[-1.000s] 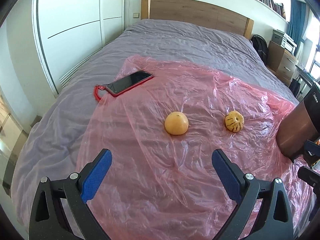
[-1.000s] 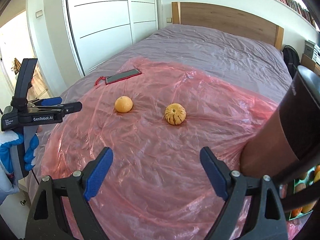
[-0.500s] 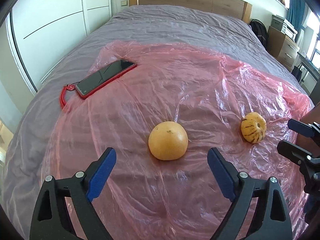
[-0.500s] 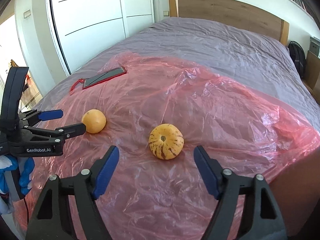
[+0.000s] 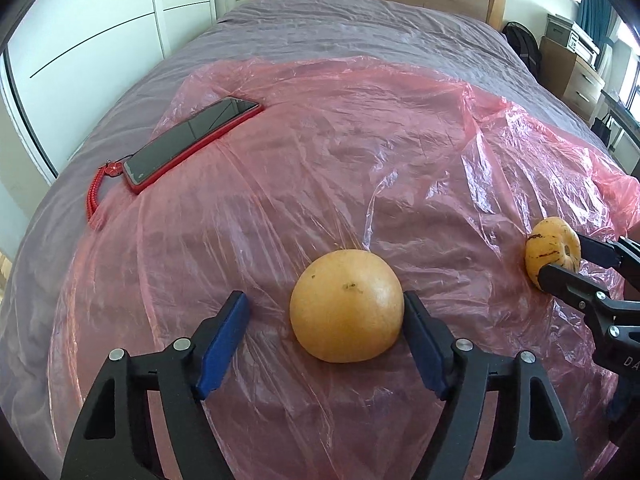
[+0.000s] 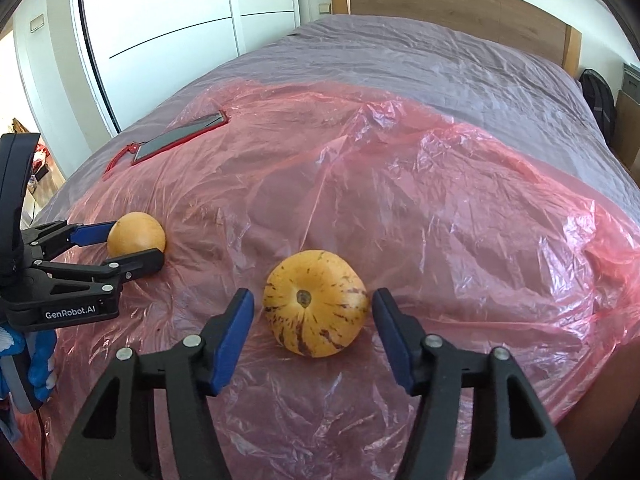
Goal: Organize fruits
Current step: 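Close left gripper on the grapefruit while right gripper closes on the striped gourd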
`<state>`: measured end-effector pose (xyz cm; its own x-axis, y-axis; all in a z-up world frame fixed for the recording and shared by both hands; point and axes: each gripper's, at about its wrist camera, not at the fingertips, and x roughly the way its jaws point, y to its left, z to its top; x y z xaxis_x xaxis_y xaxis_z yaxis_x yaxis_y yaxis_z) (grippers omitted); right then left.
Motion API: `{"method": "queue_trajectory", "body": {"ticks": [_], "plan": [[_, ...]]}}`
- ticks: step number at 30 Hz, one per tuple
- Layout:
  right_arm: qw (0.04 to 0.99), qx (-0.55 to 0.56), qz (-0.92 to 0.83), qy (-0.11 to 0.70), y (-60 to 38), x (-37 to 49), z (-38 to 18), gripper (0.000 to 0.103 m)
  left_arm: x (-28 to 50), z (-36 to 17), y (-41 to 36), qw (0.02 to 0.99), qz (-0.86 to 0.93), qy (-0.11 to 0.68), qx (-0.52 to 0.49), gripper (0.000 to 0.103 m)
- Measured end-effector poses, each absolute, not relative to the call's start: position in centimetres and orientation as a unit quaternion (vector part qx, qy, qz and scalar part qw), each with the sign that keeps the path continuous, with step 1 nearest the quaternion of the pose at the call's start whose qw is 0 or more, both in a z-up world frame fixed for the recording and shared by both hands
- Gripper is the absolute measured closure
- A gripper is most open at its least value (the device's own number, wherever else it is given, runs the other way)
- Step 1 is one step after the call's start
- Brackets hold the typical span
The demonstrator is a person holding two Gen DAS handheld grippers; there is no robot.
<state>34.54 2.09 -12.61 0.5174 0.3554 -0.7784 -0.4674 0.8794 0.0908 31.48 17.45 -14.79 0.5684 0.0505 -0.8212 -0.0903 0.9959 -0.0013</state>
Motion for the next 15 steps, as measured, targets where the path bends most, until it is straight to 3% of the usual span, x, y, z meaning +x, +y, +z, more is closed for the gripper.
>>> {"method": "queue_trajectory", "body": {"ticks": [4, 9, 12, 15], "plan": [[0.867, -0.064, 0.239, 0.433, 2.28, 34.79, -13.38, 0.026, 31.61, -15.19, 17.32, 0.886, 0.041, 0.461, -0.015, 0.033], [0.866, -0.071, 0.242, 0.432, 2.70, 35.02, -13.72, 0.027, 31.94, -15.45, 16.82, 0.886, 0.036, 0.462, -0.004, 0.041], [0.864, -0.068, 0.246, 0.434, 2.60, 35.21, -13.72, 0.028, 31.83, -15.30, 16.57, 0.887, 0.021, 0.461, -0.008, 0.056], [0.862, -0.065, 0.249, 0.437, 2.46, 35.30, -13.60, 0.029, 31.74, -15.10, 16.96, 0.889, 0.016, 0.457, -0.021, 0.057]]}}
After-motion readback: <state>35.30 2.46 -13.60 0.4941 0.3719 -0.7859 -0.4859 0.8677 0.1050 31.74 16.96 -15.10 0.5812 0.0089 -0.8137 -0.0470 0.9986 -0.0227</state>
